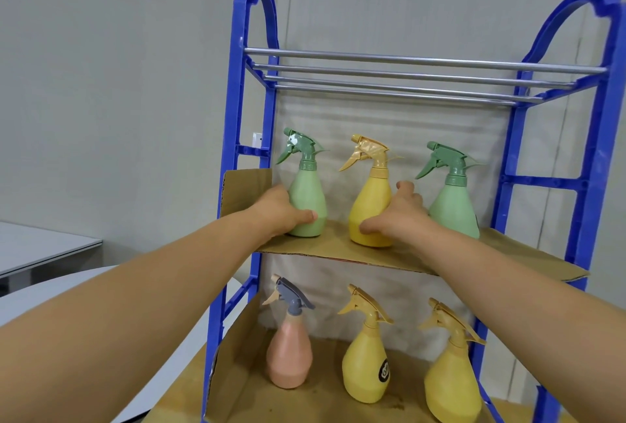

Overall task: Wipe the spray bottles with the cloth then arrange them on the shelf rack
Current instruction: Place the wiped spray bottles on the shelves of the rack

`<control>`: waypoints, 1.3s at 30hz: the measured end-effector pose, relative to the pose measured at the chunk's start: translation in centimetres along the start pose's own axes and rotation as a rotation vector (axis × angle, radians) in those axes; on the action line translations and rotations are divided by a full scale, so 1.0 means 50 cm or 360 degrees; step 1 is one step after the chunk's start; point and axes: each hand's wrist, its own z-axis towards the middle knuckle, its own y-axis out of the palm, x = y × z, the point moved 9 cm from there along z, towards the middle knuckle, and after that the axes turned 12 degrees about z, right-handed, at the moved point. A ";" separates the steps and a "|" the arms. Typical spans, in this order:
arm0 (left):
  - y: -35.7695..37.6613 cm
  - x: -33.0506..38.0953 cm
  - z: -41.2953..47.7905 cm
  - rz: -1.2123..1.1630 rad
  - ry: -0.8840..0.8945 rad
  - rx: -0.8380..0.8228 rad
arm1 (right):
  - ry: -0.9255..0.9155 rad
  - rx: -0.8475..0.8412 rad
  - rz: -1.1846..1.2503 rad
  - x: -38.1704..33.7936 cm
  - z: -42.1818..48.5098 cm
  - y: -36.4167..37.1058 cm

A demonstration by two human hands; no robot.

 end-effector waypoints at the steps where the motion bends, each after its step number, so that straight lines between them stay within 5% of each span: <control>1: 0.000 0.000 0.001 0.0000 0.0003 0.0000 | 0.0008 -0.0024 0.0022 0.002 0.000 0.002; 26: 0.004 0.004 0.005 0.0058 -0.0038 0.0068 | -0.0099 -0.0010 -0.0056 0.007 -0.016 -0.017; 29: -0.030 0.025 -0.007 0.0098 0.0017 0.0345 | -0.0379 0.0249 0.0090 -0.004 -0.040 -0.082; 31: -0.068 0.078 -0.045 0.0217 0.0241 0.0746 | -0.0625 0.0645 0.0139 -0.010 -0.072 -0.162; 33: -0.065 0.142 -0.080 0.0257 0.0483 0.0867 | -0.0590 0.0969 0.0054 0.009 -0.084 -0.227; 35: -0.023 0.185 -0.078 0.0249 0.0537 0.0662 | -0.0246 0.0945 -0.0041 0.052 -0.058 -0.246; 39: 0.078 0.212 -0.048 0.0343 0.0366 0.0167 | 0.0142 0.0408 0.0052 0.121 -0.010 -0.203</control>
